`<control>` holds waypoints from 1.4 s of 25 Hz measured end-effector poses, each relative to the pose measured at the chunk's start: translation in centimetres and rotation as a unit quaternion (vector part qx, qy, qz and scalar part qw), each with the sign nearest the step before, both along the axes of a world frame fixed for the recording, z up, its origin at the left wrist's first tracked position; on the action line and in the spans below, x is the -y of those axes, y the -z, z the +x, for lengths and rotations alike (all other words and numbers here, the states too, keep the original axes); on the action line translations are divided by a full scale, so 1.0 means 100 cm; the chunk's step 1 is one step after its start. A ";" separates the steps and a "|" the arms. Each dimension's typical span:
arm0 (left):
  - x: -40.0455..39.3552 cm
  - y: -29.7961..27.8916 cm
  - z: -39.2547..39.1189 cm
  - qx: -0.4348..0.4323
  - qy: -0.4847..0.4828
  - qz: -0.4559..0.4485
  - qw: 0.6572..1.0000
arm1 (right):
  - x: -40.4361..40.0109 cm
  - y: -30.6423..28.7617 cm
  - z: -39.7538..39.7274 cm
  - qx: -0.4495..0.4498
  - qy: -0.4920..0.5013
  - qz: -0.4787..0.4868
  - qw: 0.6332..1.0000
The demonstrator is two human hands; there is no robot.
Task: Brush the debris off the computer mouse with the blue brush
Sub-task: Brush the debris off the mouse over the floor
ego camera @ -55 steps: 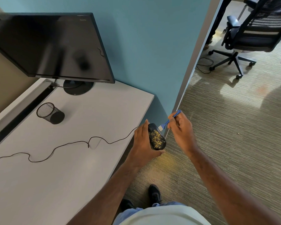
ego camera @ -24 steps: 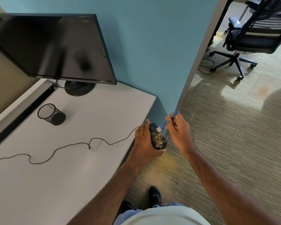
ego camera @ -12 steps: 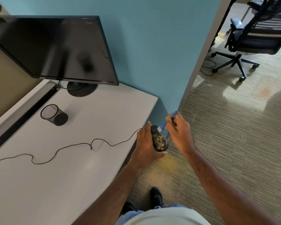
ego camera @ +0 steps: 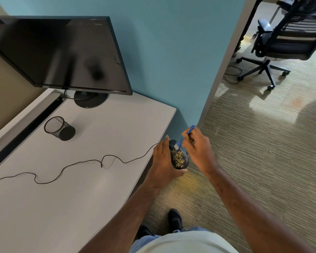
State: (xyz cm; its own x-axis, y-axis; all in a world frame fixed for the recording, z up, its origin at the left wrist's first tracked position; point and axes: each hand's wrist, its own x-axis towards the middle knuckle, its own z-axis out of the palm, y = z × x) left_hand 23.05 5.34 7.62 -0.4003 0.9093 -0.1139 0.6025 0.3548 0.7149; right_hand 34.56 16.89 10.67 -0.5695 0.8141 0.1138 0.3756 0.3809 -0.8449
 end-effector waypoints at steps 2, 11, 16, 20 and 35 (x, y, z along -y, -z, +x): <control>0.000 -0.002 0.000 0.004 0.003 -0.004 1.000 | 0.001 0.003 0.002 0.017 -0.002 0.008 1.000; 0.004 -0.007 0.001 0.024 0.008 -0.018 1.000 | 0.001 -0.003 0.016 -0.025 0.007 -0.053 0.998; 0.003 -0.009 0.002 0.033 0.016 -0.009 0.999 | -0.002 0.000 0.023 -0.053 0.042 -0.082 0.994; 0.003 -0.008 0.003 0.033 0.010 0.002 0.999 | -0.001 -0.001 0.024 -0.069 0.021 -0.077 0.994; 0.003 -0.013 0.005 0.063 -0.005 0.026 0.998 | 0.001 -0.003 0.025 -0.052 -0.002 -0.079 0.996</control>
